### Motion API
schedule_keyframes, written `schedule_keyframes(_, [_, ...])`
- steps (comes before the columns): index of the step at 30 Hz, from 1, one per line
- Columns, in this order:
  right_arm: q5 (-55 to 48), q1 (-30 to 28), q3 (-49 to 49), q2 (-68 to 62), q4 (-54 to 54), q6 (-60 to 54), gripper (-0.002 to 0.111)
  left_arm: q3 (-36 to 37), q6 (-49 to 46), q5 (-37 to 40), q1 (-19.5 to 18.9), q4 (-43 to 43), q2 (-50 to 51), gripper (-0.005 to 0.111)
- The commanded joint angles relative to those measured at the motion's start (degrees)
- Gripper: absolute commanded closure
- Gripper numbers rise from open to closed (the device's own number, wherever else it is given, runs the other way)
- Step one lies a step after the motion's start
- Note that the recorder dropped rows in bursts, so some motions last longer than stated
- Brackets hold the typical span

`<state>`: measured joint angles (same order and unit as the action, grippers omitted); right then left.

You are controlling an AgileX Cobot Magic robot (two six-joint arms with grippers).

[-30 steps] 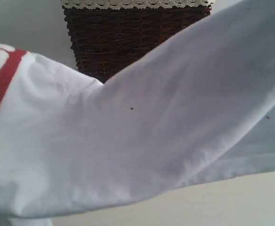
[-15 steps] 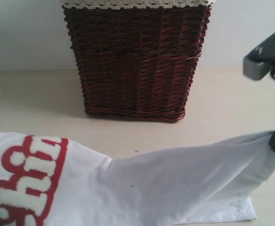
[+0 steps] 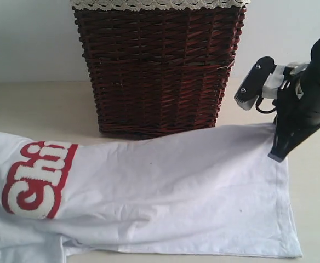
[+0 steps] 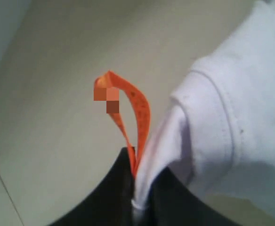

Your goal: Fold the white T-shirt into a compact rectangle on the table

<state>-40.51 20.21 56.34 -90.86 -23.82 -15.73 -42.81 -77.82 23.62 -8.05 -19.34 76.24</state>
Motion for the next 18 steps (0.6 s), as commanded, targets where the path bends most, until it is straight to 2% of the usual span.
schedule_keyframes(1, [10.1,0.1,-0.1,-1.8,-11.1,11.1,0.108,0.2,-1.4,-9.5,0.2,-0.1,5.7,0.107])
schedule_keyframes(4, [11.5,0.1,-0.1,-3.7,-14.7,14.5,0.108,0.2,-1.4,-12.9,0.2,-0.4,9.9,0.106])
schedule_keyframes(6, [11.5,0.1,-0.1,-5.0,-15.7,14.5,0.108,0.2,-1.4,-15.4,0.2,-1.7,11.7,0.102])
schedule_keyframes(8, [11.5,0.0,-0.1,-5.8,-16.2,14.5,0.108,0.2,-1.4,-18.1,0.2,-4.3,12.7,0.092])
schedule_keyframes(10, [11.8,0.0,-0.1,-6.5,-17.2,14.8,0.106,0.2,-1.4,-20.1,0.2,-5.5,13.3,0.072])
schedule_keyframes(13, [12.4,0.0,-0.1,-6.8,-19.4,18.2,0.094,0.2,-1.3,-21.3,0.2,-5.3,13.3,0.035])
schedule_keyframes(14, [12.4,0.0,0.1,-6.8,-20.5,19.8,0.088,0.2,-1.0,-22.0,0.2,-5.5,13.3,0.028])
schedule_keyframes(16, [12.4,0.0,0.1,-6.6,-23.9,24.0,0.075,0.2,1.4,-22.9,0.2,-6.1,13.3,0.025])
schedule_keyframes(18, [11.6,0.0,0.1,-6.1,-28.1,29.2,0.059,0.2,3.9,-22.9,0.2,-6.5,13.3,0.030])
